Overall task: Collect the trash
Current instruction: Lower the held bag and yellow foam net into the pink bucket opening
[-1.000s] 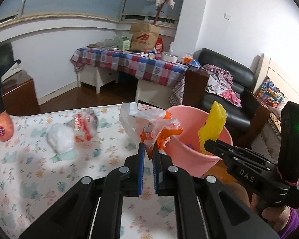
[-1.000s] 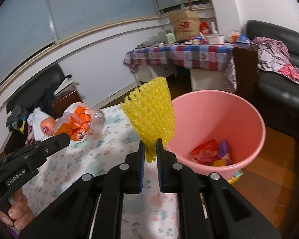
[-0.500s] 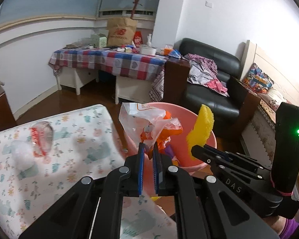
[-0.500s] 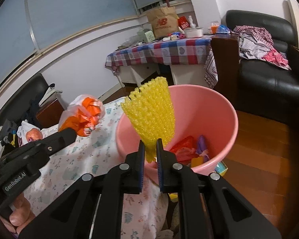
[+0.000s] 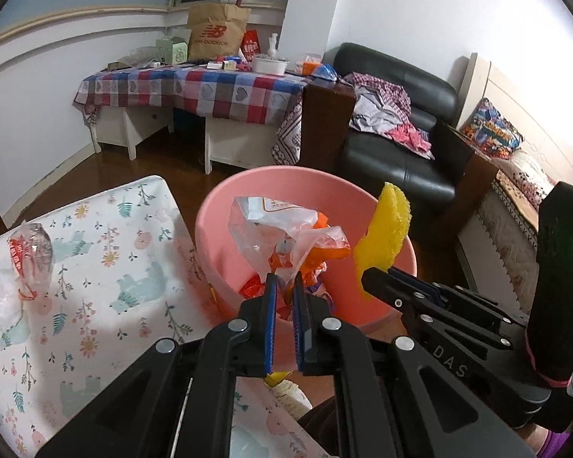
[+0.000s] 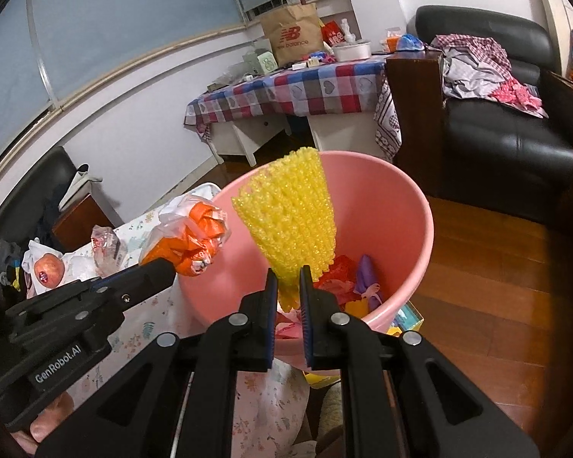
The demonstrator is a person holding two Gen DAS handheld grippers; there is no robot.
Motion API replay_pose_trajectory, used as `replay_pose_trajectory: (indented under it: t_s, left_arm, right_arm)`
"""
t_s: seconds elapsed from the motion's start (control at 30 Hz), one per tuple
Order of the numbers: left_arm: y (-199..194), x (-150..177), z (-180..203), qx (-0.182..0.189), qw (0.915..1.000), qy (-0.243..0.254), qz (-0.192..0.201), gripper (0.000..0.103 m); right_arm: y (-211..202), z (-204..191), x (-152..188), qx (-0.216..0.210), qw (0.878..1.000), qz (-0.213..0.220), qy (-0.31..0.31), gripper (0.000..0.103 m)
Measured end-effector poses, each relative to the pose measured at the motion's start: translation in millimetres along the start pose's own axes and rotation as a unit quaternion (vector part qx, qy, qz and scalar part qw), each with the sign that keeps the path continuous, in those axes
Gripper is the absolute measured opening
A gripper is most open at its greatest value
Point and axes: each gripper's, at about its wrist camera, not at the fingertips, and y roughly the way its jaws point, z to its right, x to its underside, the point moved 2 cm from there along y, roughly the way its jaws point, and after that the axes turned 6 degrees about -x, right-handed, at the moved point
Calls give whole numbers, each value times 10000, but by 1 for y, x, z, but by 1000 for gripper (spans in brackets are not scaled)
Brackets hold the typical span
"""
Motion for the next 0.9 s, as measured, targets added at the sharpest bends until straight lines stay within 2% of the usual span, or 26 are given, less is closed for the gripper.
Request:
replay_pose_trajectory:
  t_s: [0.47, 0.9]
  left_arm:
    - [23, 0, 12, -47, 9997, 93, -208, 7]
    - [25, 1, 12, -37, 9997, 76, -222, 7]
  right_arm:
    - [8, 12, 3, 48, 9998, -77, 163, 12]
    - [10, 15, 3, 40, 9997, -119, 206, 12]
